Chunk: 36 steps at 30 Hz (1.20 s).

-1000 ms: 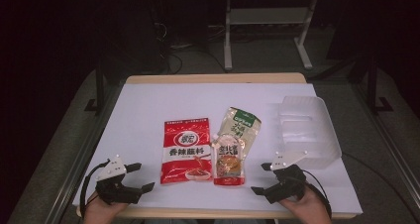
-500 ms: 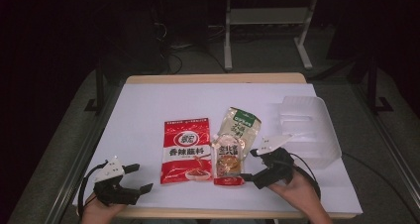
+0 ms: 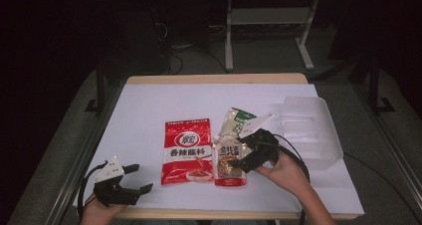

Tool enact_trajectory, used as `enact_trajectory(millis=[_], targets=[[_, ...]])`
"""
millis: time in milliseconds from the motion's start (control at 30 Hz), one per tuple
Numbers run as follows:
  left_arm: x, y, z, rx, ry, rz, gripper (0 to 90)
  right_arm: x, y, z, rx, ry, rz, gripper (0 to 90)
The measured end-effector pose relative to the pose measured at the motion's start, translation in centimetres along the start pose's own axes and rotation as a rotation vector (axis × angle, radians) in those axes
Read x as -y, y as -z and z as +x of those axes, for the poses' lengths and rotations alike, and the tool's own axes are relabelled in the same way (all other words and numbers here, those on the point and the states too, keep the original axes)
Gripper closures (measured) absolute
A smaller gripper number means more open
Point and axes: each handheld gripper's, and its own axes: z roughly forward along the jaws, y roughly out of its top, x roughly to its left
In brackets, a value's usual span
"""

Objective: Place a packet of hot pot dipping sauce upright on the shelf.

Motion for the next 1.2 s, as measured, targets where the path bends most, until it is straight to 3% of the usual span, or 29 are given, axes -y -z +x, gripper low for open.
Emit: enact_trajectory(millis=[167, 567, 900, 1000, 1200], targets=[[-0.1, 0.0, 0.1, -0.001, -0.002, 0.008, 15.4, -1.2, -0.6, -1.4, -0.02, -0.014, 0.006, 15.3], [-0.1, -0.1, 0.0, -0.004, -0.006, 0.014, 15.4, -4.6, -3.5, -3.7, -0.025, 0.003, 0.109, 19.9], [0.0, -0.2, 0.2, -0.004, 0.001, 0.014, 15.4, -4.0, -6.8, -5.7, -0.021, -0.02, 0.245, 26.9], [0.0, -0.1, 0.3, -0.004, -0.002, 0.011, 15.4, -3.7, -7.4, -6.3, -0.018, -0.041, 0.265, 28.7], [0.0, -0.1, 0.4, -0.004, 0.008, 0.006, 15.5, -3.4, -8.0, -6.6, 0.008, -0.032, 0.298, 35.2]])
